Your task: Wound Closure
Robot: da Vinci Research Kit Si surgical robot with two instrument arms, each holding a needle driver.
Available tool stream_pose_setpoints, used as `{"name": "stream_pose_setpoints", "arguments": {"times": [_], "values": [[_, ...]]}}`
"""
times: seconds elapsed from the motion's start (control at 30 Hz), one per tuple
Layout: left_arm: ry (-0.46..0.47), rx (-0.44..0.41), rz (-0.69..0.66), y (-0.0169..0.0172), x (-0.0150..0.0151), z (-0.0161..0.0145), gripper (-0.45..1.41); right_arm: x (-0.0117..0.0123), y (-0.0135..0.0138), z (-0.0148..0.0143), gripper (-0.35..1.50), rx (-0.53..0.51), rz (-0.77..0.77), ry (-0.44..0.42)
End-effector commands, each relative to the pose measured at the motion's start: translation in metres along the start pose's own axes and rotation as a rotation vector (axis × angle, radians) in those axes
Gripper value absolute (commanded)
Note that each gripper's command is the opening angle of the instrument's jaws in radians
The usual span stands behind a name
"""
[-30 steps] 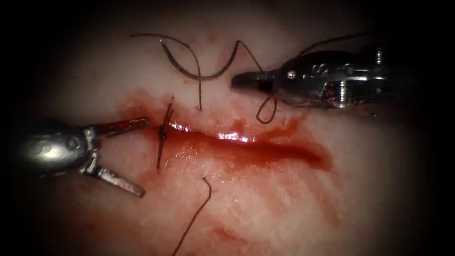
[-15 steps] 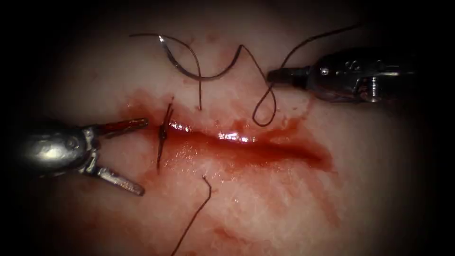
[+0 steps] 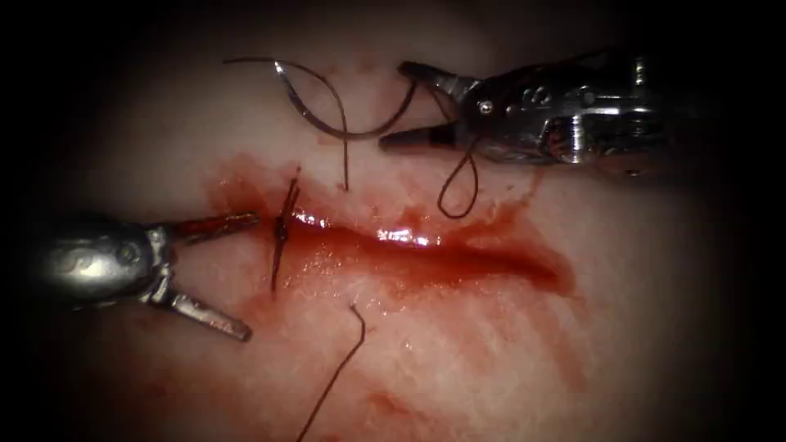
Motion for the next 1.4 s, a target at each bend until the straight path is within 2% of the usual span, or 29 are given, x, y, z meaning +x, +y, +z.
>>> {"name": "stream_pose_setpoints", "arguments": {"times": [0.03,0.17,0.33,0.37,0.4,0.43,0.47,0.5,0.67,0.93,1.07,1.4], "values": [[0.0,-0.001,0.0,0.0,-0.0004,0.0007,0.74,0.0008,-0.0004,0.0016,1.03,0.012,-0.016,0.005],[0.0,-0.002,0.002,0.0001,-0.0005,0.0007,0.74,0.0007,-0.001,0.0031,0.93,0.07,-0.046,-0.01],[0.001,-0.006,-0.003,0.0002,-0.0006,0.0006,0.74,-0.0008,-0.0019,0.0045,0.84,0.133,-0.084,-0.061],[0.001,-0.006,-0.003,0.0002,-0.0006,0.0006,0.74,-0.0013,-0.002,0.0047,0.58,0.149,-0.092,-0.071],[0.001,-0.006,-0.003,0.0002,-0.0006,0.0006,0.74,-0.0013,-0.002,0.0047,0.58,0.149,-0.092,-0.071],[0.001,-0.007,-0.009,0.0002,-0.0006,0.0006,0.74,-0.0014,-0.002,0.0047,0.27,0.167,-0.094,-0.082],[0.001,-0.007,-0.008,0.0002,-0.0006,0.0006,0.74,-0.0014,-0.002,0.0046,-0.11,0.177,-0.095,-0.093],[0.001,-0.007,-0.008,0.0002,-0.0006,0.0006,0.74,-0.0014,-0.0018,0.0043,-0.35,0.182,-0.095,-0.097],[0.001,-0.008,-0.007,0.0002,-0.0006,0.0006,0.73,-0.0011,-0.0011,0.0029,-0.35,0.171,-0.096,-0.086],[0.001,-0.011,-0.017,0.0003,-0.0008,0.0007,0.73,-0.0009,-0.0011,0.0027,-0.35,0.157,-0.095,-0.08],[0.001,-0.011,-0.017,0.0003,-0.0008,0.0007,0.73,-0.0012,-0.0006,0.0013,-0.35,0.145,-0.096,-0.08],[0.002,-0.016,-0.015,0.0004,-0.0009,0.0007,0.73,-0.0048,0.0019,-0.0041,-0.35,0.103,-0.111,-0.105]]}}
